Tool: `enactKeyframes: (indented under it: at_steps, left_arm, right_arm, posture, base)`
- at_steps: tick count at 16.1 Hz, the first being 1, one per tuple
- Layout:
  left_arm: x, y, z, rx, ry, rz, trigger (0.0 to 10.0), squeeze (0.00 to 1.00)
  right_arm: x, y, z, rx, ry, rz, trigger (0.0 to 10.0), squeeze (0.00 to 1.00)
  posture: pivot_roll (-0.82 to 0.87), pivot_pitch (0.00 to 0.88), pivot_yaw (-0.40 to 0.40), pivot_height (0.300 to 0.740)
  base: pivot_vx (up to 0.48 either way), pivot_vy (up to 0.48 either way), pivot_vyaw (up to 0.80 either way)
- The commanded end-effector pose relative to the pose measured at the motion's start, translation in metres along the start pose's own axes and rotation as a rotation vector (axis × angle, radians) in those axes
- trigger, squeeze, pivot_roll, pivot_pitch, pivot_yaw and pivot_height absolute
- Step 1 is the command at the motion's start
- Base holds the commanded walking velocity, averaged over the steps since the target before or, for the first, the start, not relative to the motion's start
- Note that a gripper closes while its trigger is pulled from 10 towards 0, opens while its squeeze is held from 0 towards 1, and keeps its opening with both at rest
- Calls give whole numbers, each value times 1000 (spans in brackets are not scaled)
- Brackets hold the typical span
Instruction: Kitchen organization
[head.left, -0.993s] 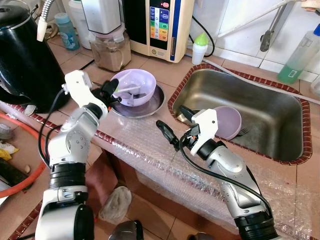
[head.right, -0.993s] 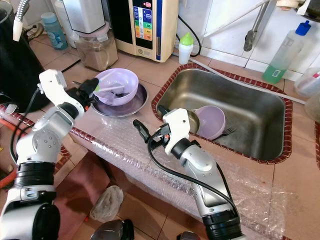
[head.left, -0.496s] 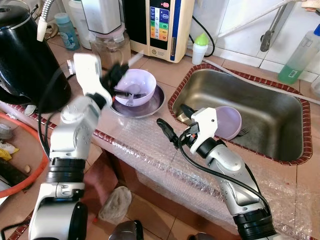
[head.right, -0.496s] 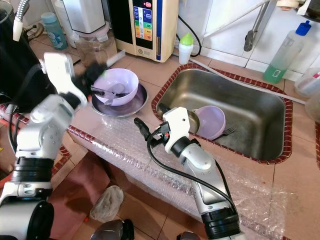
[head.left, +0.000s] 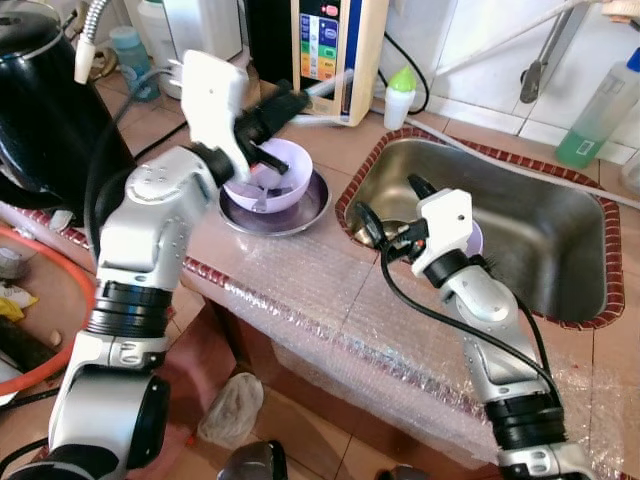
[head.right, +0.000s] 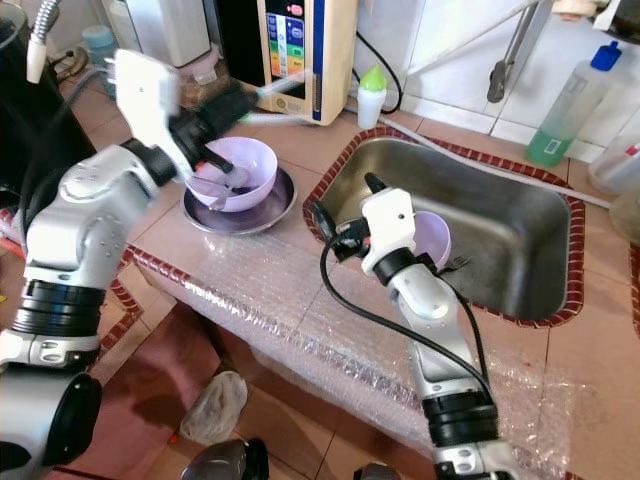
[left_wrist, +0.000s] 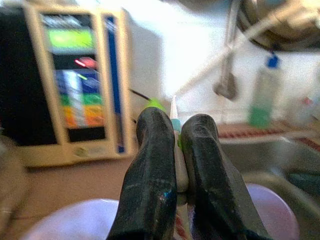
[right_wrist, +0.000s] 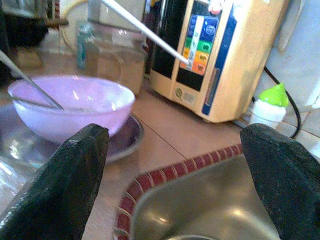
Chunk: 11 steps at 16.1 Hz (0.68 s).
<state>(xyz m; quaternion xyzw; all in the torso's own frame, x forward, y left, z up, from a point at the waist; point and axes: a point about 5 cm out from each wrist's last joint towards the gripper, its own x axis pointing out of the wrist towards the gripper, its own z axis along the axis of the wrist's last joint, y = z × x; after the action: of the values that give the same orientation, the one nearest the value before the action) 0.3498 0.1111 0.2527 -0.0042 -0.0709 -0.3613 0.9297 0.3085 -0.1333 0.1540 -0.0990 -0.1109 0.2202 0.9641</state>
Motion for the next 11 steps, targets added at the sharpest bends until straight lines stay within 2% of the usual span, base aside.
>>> enactKeyframes:
  at_steps: [1, 3, 5, 7, 8, 11]
  left_arm:
    - [2, -10, -2, -9, 34, -60, 0, 0]
    - [3, -25, -18, 3, 133, -158, 0, 0]
    - [7, -35, -22, -10, 147, -211, 0, 0]
    - [9, -39, -22, -17, 145, -219, 0, 0]
    - [10, -43, -23, -20, 150, -229, 0, 0]
    - [10, -47, -27, -28, 169, -231, 0, 0]
  right_arm:
    - [3, -1, 4, -39, -21, 15, 10000, 0]
    - [8, -1, 3, -82, -19, 53, 10000, 0]
    - [11, -2, -1, -92, 0, 61, 10000, 0]
    - [12, -2, -3, -88, 11, 64, 9961, 0]
    - [14, 0, -7, -70, 27, 69, 0, 0]
    - [17, 4, -14, -53, 60, 64, 0, 0]
  posture:
    - [-33, 22, 59, 740]
    - [-40, 22, 66, 740]
    - [-41, 21, 67, 740]
    - [-37, 21, 68, 740]
    - [-36, 22, 66, 740]
    - [-32, 22, 62, 740]
  base:
    - [0, 0, 0]
    - [0, 0, 0]
    - [0, 0, 0]
    - [0, 0, 0]
    - [0, 0, 0]
    - [0, 0, 0]
